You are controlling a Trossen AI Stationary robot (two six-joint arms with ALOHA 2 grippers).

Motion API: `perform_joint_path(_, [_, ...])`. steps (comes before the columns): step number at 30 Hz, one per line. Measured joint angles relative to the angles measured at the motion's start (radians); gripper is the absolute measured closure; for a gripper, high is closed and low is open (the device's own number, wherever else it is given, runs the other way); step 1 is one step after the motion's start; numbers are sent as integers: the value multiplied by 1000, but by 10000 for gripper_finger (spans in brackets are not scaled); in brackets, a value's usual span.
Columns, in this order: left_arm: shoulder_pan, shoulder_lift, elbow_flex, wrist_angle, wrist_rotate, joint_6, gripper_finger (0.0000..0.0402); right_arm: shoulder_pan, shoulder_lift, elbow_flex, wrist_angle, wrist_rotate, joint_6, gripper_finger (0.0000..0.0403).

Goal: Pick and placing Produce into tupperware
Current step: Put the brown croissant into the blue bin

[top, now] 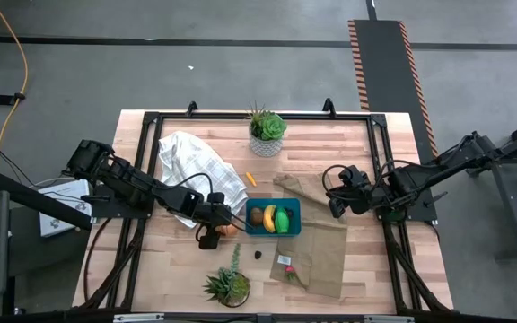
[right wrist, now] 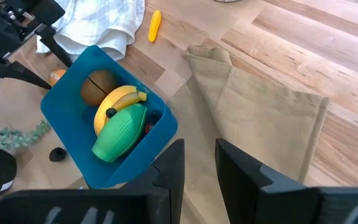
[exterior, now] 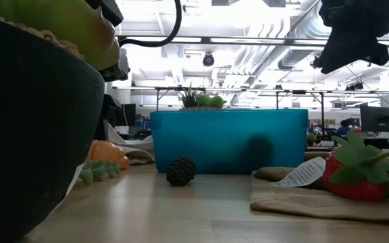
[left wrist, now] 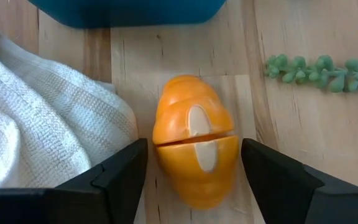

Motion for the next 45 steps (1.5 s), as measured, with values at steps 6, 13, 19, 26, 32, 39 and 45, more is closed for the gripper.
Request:
perform_joint_path(6, [0, 0, 0, 0, 0, 0, 178, 0, 0, 0, 0, 0, 0, 322])
perform_joint_path(13, [0, 0, 0, 0, 0, 0, 206, 0, 0, 0, 0, 0, 0, 322])
perform_joint_path(19, [0, -1, 0, 1, 0, -1, 211, 0, 0, 0, 0, 0, 0, 322])
perform_joint_path(26, [0, -1, 0, 1, 0, -7, 209, 0, 0, 0, 0, 0, 0, 322])
perform_joint_path(32, [0, -1, 0, 5, 48, -12, 214, 0, 0, 0, 0, 0, 0, 322])
perform_joint_path(39, [0, -1, 71, -43, 63, -25, 216, 0, 0, 0, 0, 0, 0, 322])
perform_joint_path(45, [0, -1, 144, -182, 68, 27, 216, 0, 0, 0, 0, 0, 0, 322])
